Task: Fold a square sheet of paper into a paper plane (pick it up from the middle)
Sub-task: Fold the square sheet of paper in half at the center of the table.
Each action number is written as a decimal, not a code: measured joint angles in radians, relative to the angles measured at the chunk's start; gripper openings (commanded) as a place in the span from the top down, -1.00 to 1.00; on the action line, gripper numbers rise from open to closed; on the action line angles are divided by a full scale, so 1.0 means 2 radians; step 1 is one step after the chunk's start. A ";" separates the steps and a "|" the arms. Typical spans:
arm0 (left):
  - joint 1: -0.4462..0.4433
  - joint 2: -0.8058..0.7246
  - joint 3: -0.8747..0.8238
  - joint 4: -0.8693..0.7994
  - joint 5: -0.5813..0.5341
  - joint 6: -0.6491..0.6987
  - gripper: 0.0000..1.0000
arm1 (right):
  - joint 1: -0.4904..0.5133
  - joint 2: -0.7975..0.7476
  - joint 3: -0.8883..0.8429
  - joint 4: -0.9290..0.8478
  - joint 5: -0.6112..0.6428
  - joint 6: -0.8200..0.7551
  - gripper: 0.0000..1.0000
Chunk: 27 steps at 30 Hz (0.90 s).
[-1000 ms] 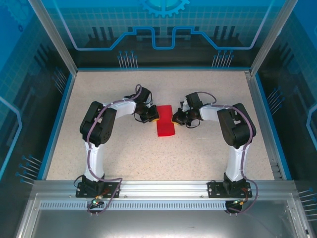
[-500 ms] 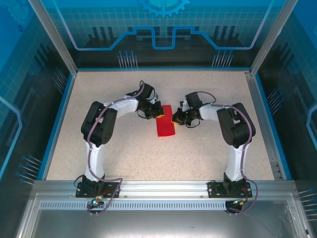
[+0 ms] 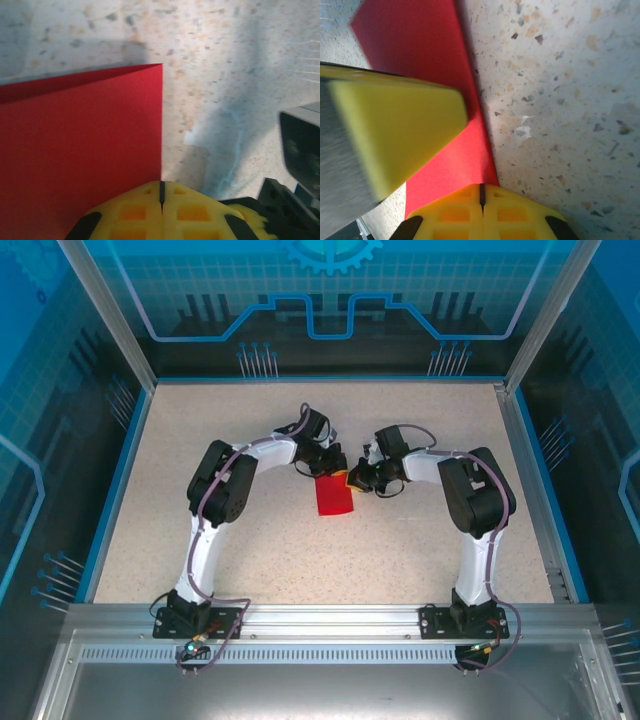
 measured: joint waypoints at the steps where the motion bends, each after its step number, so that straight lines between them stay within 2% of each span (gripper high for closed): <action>1: 0.001 0.002 0.001 0.000 0.001 0.000 1.00 | 0.000 0.001 0.000 0.000 -0.001 0.000 0.93; 14: -0.002 0.006 0.014 -0.017 -0.016 0.000 1.00 | 0.000 -0.001 -0.014 0.014 -0.024 -0.013 0.93; 27: -0.003 0.006 0.014 -0.018 -0.022 -0.001 1.00 | 0.010 -0.045 -0.079 0.005 -0.041 -0.024 0.92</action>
